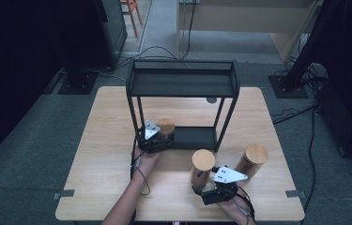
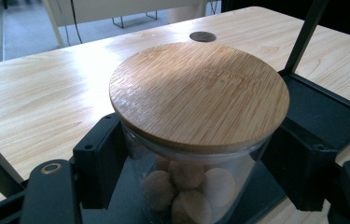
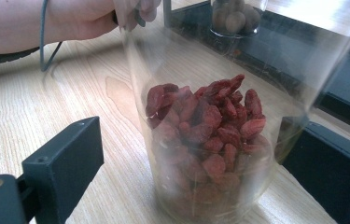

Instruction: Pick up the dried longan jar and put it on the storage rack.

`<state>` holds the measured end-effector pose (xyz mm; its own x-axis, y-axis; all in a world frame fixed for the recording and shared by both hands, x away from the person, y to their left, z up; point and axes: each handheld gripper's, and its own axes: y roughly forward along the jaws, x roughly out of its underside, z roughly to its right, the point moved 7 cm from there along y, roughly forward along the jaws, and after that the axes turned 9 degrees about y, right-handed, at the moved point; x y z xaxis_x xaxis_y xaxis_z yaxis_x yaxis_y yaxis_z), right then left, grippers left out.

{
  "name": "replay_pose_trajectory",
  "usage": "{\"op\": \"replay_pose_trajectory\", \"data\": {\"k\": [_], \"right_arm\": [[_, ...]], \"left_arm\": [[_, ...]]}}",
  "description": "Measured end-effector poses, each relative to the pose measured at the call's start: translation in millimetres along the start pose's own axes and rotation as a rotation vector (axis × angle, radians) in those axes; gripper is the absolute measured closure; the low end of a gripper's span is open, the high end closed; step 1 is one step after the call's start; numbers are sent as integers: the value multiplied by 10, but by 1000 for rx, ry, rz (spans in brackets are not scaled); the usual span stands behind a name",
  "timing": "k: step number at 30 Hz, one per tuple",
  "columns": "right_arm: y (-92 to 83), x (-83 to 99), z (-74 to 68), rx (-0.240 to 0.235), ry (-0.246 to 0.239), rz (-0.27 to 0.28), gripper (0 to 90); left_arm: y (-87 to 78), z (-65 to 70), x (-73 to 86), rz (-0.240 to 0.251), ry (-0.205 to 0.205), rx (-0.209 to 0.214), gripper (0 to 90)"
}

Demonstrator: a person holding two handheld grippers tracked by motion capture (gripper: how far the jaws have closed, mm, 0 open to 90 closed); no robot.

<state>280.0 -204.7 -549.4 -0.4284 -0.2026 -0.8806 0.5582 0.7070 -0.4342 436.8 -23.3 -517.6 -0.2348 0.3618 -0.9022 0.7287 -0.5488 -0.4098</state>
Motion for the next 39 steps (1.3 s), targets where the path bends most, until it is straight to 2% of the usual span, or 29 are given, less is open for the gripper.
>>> {"op": "replay_pose_trajectory", "data": {"k": [29,30,33,39], "right_arm": [[1,1,-1,3,-4,-1,61],[1,1,-1,3,-4,-1,61],[1,1,-1,3,-4,-2,61],[1,1,-1,3,-4,-2,61]], "left_arm": [[80,-35,-35,-14,2,0,254],[78,-29,-44,-6,0,3,214],[60,-8,-75,5,15,-9,213],[25,-10,-114,25,1,-10,213]]}}
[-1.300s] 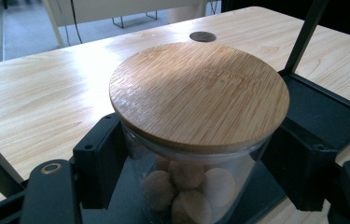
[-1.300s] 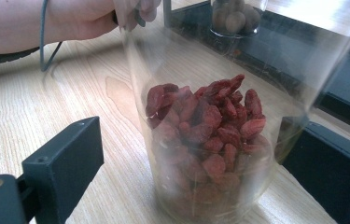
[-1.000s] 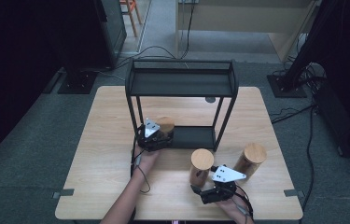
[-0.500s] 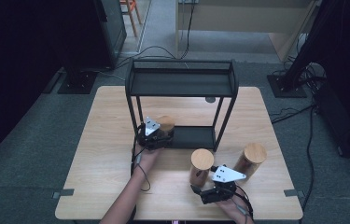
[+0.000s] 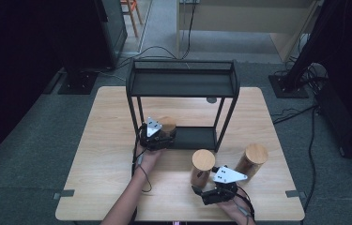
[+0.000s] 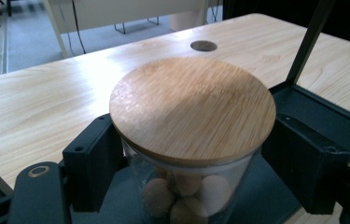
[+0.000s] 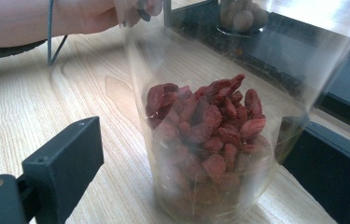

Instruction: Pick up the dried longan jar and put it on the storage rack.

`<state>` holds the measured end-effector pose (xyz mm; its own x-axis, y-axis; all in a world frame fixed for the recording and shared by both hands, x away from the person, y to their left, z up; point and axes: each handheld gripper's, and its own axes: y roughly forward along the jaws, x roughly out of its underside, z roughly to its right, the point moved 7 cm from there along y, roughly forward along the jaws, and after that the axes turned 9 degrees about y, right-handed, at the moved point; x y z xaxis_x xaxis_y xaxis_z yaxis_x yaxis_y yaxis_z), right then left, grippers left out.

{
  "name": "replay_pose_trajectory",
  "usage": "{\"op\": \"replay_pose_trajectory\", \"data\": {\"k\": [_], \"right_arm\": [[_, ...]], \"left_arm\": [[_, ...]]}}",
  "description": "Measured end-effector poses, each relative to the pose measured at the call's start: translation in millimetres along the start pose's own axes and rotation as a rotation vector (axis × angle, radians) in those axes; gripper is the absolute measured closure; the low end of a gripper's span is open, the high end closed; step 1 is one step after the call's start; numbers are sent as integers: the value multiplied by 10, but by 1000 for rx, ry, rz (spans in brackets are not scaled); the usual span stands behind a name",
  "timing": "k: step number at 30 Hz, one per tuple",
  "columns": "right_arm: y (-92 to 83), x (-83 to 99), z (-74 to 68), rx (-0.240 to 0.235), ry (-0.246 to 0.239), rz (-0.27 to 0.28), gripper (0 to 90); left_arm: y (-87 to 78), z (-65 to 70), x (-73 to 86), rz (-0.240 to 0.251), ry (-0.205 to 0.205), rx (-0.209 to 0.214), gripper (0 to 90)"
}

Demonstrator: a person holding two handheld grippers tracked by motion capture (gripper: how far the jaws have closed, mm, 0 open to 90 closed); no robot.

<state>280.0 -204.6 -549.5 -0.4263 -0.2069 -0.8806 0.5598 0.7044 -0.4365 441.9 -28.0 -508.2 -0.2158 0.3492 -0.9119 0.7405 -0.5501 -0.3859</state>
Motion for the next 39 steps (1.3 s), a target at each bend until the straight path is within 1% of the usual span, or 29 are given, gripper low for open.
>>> {"op": "replay_pose_trajectory", "data": {"k": [5,7,9,15,19,22,24,30,35,39], "right_arm": [[1,0,0,0,0,-1,61],[1,0,0,0,0,-1,61],[2,1,-1,0,1,-1,61],[2,1,-1,1,1,-2,61],[3,1,-1,1,0,-2,61],[2,1,-2,1,1,-2,61],[3,1,-2,1,1,-2,61],[3,1,-2,1,1,-3,61],[4,1,-2,2,1,-3,61],[4,1,-2,1,1,-3,61]], "left_arm": [[-38,-12,-50,12,-13,-5,213],[-55,-20,-62,16,-15,-13,213],[-78,-18,-76,21,-26,-16,213],[-137,-6,-51,4,-36,-37,213],[-174,33,-19,-1,-43,-26,214],[-199,67,-8,-4,-33,-27,214],[-207,79,0,-7,-34,-24,214],[-225,98,33,-29,-44,-26,214],[-239,110,54,-50,-32,-22,215],[-239,122,94,-80,-26,-10,216]]}}
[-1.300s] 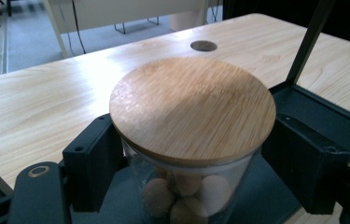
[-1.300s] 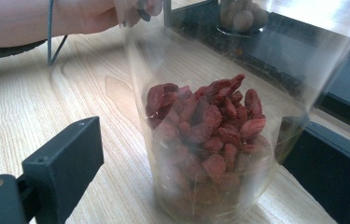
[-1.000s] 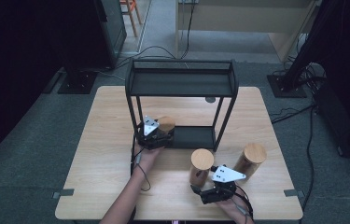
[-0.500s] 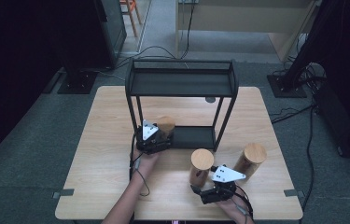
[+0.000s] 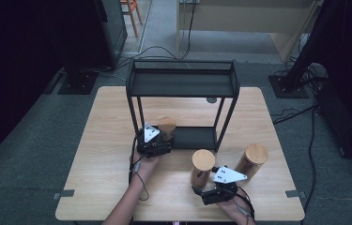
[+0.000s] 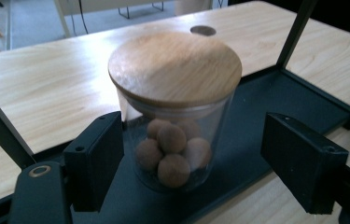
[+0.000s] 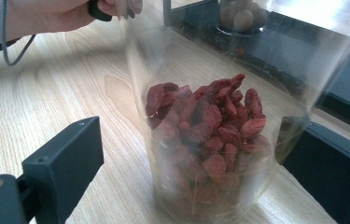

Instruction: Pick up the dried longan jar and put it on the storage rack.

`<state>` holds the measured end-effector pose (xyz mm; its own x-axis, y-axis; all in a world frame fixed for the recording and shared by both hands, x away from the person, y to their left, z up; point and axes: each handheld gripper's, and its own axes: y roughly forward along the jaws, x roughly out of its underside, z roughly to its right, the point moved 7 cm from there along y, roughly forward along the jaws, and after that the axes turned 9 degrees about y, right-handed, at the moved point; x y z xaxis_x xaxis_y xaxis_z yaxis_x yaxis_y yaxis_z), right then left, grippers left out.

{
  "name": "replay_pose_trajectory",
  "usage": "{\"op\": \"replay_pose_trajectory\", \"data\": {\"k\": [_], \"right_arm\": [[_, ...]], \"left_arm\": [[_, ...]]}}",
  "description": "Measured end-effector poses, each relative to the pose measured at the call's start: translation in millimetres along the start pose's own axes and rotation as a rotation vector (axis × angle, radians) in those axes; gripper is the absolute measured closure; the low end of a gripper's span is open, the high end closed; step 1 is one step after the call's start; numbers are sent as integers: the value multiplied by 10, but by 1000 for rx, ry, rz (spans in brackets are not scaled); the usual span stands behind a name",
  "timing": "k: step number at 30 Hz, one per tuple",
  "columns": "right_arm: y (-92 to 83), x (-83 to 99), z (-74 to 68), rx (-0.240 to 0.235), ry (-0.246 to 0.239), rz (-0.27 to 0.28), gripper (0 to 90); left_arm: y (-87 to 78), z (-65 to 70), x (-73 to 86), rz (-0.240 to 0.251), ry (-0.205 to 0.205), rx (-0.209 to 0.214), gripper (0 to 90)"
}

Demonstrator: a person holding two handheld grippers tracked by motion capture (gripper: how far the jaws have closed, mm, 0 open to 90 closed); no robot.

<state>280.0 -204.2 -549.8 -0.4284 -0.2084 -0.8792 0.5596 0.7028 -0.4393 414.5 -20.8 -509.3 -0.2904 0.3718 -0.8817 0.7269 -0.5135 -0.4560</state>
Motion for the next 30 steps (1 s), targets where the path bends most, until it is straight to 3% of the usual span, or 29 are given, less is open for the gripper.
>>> {"op": "replay_pose_trajectory", "data": {"k": [23,30], "right_arm": [[2,-1,3,-5,4,-2,61],[3,-1,3,-4,4,-3,61]], "left_arm": [[-103,50,51,-71,10,36,217],[-135,39,91,-62,13,49,216]]}}
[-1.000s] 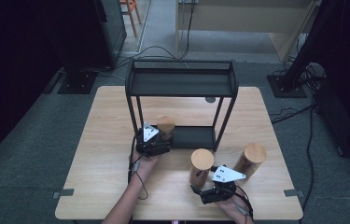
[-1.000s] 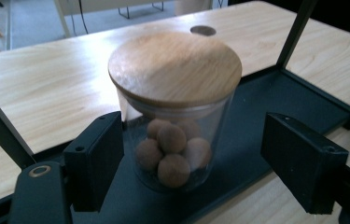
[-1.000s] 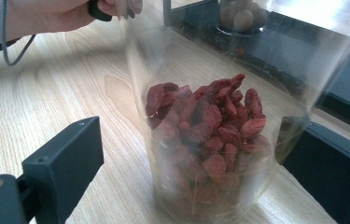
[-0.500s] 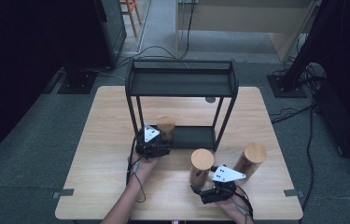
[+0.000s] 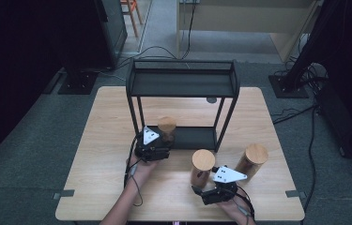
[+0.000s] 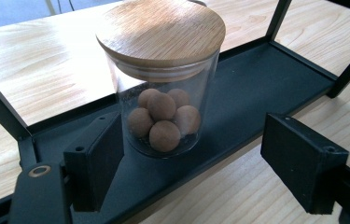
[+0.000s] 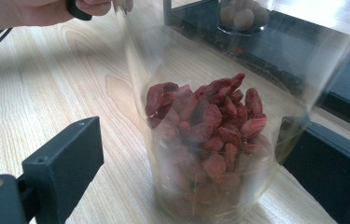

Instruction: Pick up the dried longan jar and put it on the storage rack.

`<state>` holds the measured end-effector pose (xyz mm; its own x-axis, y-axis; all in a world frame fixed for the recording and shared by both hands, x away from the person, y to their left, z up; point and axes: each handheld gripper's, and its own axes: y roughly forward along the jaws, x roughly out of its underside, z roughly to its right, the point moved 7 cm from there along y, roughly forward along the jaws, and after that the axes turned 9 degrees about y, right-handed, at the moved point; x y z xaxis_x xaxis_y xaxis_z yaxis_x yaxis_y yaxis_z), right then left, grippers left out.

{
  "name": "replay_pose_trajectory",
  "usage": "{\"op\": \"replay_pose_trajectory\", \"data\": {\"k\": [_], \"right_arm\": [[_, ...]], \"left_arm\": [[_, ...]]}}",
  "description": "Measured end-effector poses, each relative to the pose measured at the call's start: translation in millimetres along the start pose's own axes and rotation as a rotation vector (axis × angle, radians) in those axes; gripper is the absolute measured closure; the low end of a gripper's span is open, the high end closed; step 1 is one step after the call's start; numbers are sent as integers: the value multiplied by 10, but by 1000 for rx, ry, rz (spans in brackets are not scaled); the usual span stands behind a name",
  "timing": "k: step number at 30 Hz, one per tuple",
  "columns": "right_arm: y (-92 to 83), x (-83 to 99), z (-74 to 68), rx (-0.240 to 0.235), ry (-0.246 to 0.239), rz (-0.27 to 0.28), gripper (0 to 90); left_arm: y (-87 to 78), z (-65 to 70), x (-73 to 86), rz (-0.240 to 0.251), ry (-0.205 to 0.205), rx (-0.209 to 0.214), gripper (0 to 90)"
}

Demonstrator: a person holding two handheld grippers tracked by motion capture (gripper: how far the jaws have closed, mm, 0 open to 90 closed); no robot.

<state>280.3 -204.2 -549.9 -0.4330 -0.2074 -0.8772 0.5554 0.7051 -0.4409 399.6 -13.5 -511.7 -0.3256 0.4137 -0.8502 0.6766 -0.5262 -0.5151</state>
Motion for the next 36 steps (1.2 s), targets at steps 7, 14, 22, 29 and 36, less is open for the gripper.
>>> {"op": "replay_pose_trajectory", "data": {"k": [7,14,22,29,36], "right_arm": [[1,1,0,2,-2,-1,61],[2,1,-1,3,-2,-3,61],[4,3,-2,4,-2,-7,61],[8,1,2,2,1,-8,64],[7,1,2,1,2,-7,63]], "left_arm": [[-28,6,42,-15,12,5,216],[-66,13,70,-5,4,17,216],[-104,13,107,-8,10,22,216],[-147,48,135,0,16,46,216],[-168,77,163,6,31,54,216]]}}
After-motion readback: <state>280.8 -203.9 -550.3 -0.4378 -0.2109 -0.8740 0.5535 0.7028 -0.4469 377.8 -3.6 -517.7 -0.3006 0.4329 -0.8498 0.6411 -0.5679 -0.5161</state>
